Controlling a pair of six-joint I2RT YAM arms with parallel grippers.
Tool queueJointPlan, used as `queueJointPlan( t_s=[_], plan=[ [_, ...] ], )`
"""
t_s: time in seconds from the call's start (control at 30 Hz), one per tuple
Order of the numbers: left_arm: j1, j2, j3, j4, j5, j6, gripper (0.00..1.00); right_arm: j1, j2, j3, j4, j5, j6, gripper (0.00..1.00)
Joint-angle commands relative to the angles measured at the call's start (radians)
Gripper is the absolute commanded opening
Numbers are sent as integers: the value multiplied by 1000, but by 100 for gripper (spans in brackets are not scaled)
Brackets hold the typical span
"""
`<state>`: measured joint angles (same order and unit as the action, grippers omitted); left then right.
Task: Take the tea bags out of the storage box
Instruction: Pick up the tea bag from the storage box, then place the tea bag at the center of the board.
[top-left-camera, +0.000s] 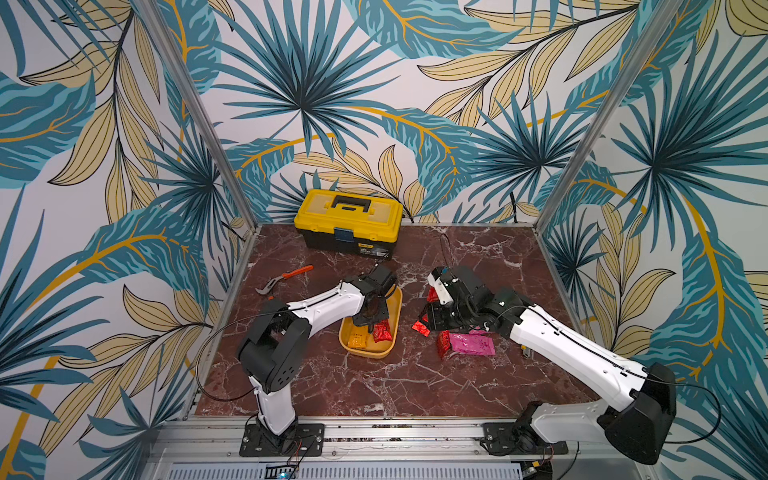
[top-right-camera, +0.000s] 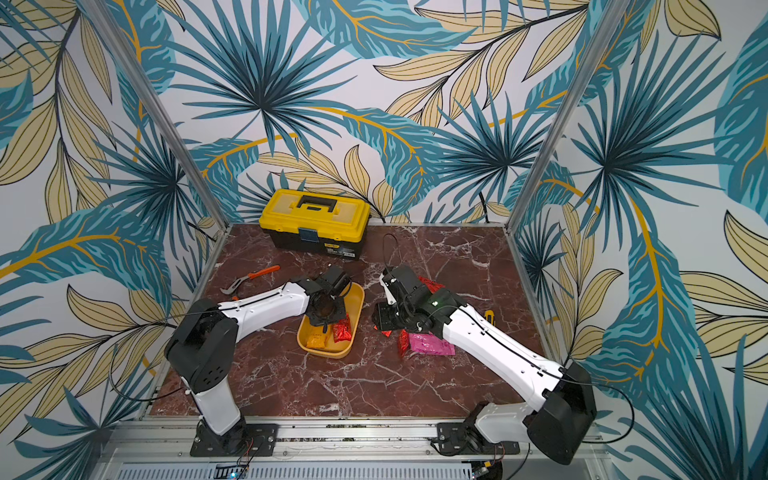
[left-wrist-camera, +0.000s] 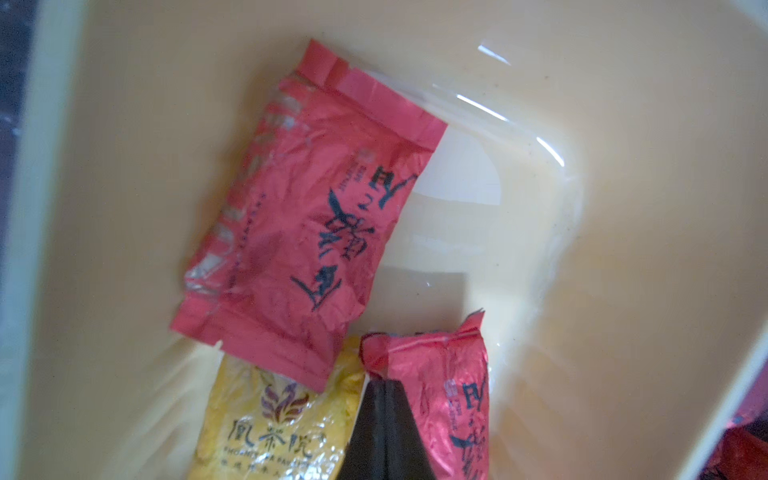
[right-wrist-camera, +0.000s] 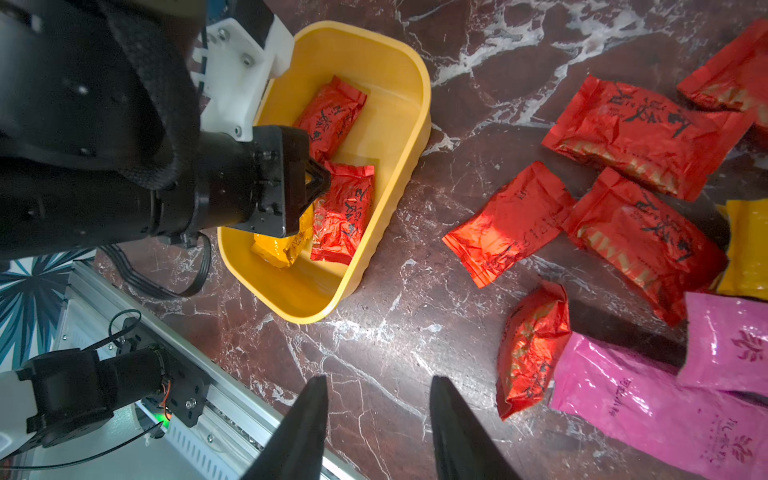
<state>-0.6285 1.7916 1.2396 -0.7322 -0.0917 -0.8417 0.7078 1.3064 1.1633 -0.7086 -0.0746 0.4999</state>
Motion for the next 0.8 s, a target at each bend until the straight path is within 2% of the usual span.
queueJointPlan(
  t_s=[0.0, 0.17, 0.4, 0.53, 0.77],
  plan=[
    [4, -81, 34, -46, -6, 15, 0, 3, -32, -15, -10, 49, -21, 46],
    [4, -166, 70, -111, -8, 40, 0, -34, -62, -12, -14, 49, -32, 46],
    [1, -207, 205, -186, 56, 82, 0, -188, -97, -15, -12, -81, -28, 46],
    [-4, -166, 327, -204, 108, 99, 0, -281, -118, -8, -14, -149, -34, 46],
    [-30, 16, 604, -237, 167, 122, 0, -399, -161, -29, -23, -226, -38, 47]
  ],
)
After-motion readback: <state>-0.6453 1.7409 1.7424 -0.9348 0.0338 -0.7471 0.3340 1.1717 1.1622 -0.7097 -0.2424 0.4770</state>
